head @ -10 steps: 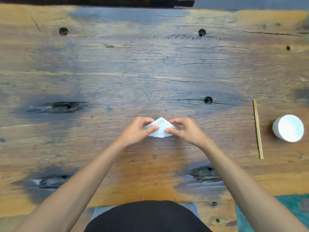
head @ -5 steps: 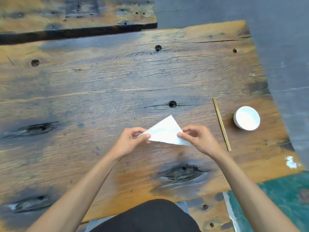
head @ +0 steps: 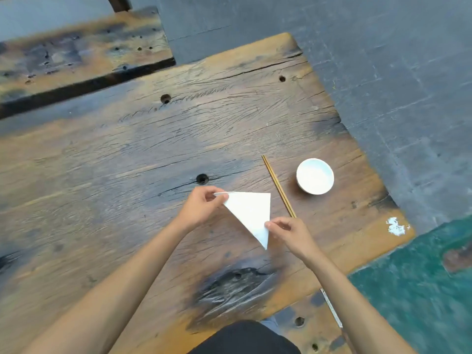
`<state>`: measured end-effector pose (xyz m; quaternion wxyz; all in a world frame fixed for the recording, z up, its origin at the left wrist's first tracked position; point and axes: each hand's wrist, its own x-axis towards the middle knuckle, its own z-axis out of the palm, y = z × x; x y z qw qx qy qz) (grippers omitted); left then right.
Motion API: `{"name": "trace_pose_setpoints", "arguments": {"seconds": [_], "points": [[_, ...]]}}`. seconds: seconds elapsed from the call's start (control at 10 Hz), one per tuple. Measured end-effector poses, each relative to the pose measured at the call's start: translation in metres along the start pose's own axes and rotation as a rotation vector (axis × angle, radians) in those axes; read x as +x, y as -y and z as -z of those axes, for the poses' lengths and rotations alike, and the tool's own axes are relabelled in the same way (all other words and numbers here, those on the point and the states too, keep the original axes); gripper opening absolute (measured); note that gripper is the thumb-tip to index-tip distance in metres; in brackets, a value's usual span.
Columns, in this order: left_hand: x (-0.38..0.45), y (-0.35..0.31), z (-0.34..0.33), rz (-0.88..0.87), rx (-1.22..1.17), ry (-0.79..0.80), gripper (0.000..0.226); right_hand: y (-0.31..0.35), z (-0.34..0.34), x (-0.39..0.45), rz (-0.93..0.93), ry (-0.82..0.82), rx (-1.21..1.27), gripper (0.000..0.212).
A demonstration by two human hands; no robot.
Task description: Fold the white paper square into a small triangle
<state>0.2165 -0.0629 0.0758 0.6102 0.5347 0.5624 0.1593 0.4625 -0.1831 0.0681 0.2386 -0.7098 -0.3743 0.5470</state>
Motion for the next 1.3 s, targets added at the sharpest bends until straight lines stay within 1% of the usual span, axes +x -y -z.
{"name": "trace_pose_setpoints", "arguments": {"seconds": [0.1, 0.2, 0.3, 0.4, 0.5, 0.6, 0.7, 0.8, 1.0, 1.1, 1.2, 1.3], "points": [[0.028, -0.007, -0.018, 0.004, 0.117, 0.043, 0.02, -0.017, 0.007, 0.009, -0.099, -0.054, 0.068, 0.015], [0.054, -0.003, -0.031, 0.037, 0.222, 0.041, 0.02, -0.032, 0.006, 0.019, -0.173, -0.084, 0.084, 0.019], [0.076, 0.006, -0.043, 0.055, 0.347, 0.022, 0.018, -0.043, 0.001, 0.031, -0.214, -0.102, 0.072, 0.027], [0.088, 0.017, -0.049, 0.041, 0.445, 0.018, 0.017, -0.051, -0.005, 0.041, -0.252, -0.108, 0.027, 0.033], [0.1, 0.024, -0.051, 0.041, 0.512, 0.011, 0.014, -0.057, -0.007, 0.052, -0.279, -0.118, -0.047, 0.033], [0.108, 0.03, -0.054, -0.001, 0.585, 0.022, 0.013, -0.061, -0.007, 0.06, -0.303, -0.12, -0.106, 0.031], [0.113, 0.033, -0.054, -0.024, 0.635, 0.01, 0.014, -0.065, -0.004, 0.062, -0.331, -0.127, -0.208, 0.036], [0.117, 0.038, -0.051, -0.06, 0.643, -0.036, 0.017, -0.066, -0.002, 0.061, -0.33, -0.141, -0.33, 0.038], [0.124, 0.041, -0.043, -0.033, 0.588, -0.131, 0.02, -0.063, 0.0, 0.062, -0.328, -0.134, -0.371, 0.037], [0.123, 0.038, -0.04, -0.046, 0.629, -0.089, 0.02, -0.06, -0.001, 0.06, -0.323, -0.139, -0.373, 0.038], [0.117, 0.033, -0.037, -0.079, 0.593, -0.123, 0.022, -0.052, -0.002, 0.056, -0.287, -0.162, -0.378, 0.042], [0.105, 0.027, -0.028, -0.161, 0.65, -0.128, 0.046, -0.04, -0.002, 0.053, -0.126, -0.264, -0.503, 0.045]]}}
